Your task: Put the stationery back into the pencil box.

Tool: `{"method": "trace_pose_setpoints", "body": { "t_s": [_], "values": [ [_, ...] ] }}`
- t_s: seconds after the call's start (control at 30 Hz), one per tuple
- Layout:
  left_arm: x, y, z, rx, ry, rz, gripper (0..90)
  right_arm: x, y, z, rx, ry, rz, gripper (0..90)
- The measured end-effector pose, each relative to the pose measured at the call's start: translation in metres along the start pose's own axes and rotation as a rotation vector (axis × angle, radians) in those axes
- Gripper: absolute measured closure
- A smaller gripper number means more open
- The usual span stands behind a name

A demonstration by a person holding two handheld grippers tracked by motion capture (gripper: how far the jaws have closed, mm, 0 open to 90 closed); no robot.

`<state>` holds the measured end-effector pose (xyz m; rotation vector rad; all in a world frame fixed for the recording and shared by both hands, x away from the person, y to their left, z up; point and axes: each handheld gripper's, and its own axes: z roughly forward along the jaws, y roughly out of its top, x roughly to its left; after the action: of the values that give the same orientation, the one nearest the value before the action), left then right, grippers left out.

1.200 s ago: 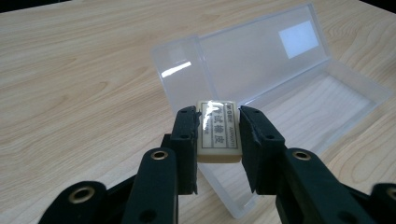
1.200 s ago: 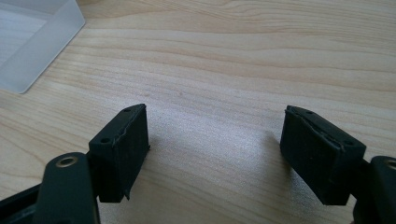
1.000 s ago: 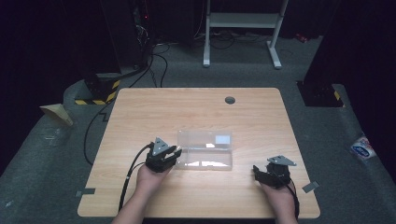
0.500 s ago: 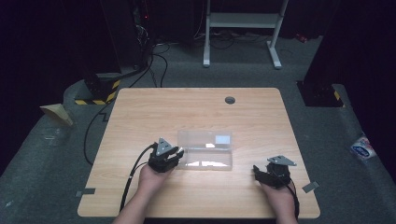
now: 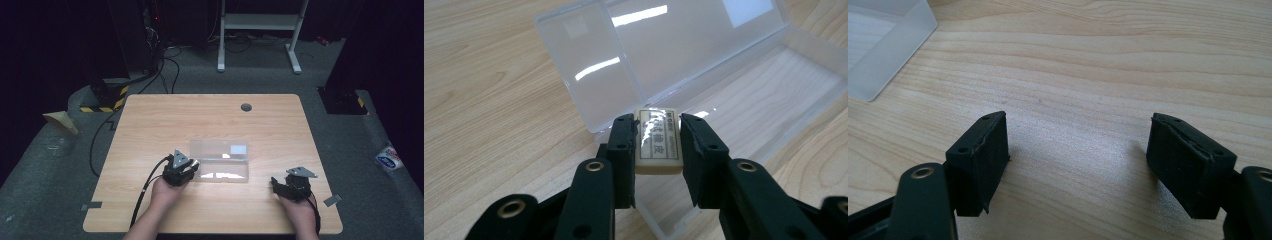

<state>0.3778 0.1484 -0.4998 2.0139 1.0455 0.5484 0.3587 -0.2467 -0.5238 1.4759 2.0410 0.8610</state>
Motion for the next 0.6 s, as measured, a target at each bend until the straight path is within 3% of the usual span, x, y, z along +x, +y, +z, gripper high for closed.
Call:
{"method": "trace_pose_setpoints", "body": {
  "t_s": [0.6],
  "values": [
    [-0.004,-0.003,0.013,0.053,0.041,0.024,67.9,0.000,0.000,0.000,0.001,-0.002,0.002,24.5]
  ]
}}
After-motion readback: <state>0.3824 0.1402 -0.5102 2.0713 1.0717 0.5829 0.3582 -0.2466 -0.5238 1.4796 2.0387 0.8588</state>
